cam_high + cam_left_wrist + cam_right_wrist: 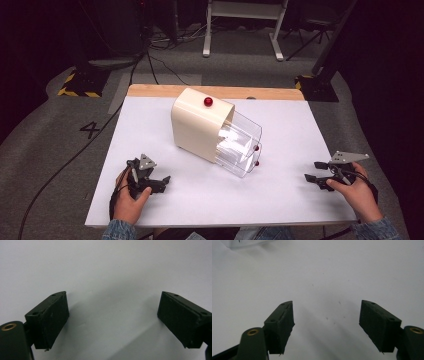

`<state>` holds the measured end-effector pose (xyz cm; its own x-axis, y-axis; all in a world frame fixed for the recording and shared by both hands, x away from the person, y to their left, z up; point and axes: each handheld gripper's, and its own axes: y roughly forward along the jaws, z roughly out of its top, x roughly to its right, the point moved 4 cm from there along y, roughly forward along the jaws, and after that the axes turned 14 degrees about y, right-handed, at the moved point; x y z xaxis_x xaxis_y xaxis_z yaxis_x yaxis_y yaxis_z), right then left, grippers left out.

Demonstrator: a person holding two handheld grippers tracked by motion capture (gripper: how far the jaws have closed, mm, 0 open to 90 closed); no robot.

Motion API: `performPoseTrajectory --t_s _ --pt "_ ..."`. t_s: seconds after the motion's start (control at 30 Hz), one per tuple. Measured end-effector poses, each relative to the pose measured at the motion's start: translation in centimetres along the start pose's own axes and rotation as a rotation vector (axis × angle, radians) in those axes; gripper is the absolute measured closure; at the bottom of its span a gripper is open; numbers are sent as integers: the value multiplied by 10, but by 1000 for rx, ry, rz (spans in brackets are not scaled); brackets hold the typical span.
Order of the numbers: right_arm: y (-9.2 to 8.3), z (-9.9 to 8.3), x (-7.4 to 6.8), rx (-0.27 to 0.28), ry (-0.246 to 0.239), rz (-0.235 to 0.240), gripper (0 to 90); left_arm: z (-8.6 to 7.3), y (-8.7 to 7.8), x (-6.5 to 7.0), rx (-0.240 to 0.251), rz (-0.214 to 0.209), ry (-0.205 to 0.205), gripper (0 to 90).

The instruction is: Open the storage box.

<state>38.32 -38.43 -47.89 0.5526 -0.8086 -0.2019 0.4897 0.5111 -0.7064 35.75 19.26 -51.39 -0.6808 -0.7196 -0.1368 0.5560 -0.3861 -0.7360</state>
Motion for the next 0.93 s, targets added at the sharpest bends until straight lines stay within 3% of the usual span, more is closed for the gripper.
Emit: performPoseTrajectory --t_s 0.27,0.53,0.8,0.87,0.93 --pt "11 -18 -4 40 -44 0 277 0 0 0 1 0 0 102" --pt "18 -25 -10 43 -59 -6 244 0 0 0 1 1 0 102" --pt "19 -26 -9 48 -44 -21 194 0 0 0 2 1 0 102" --pt "20 -26 -8 47 -36 -53 125 0 0 0 1 1 0 102" --pt "21 -25 -6 31 -13 -51 113 0 0 0 2 2 -1 102"
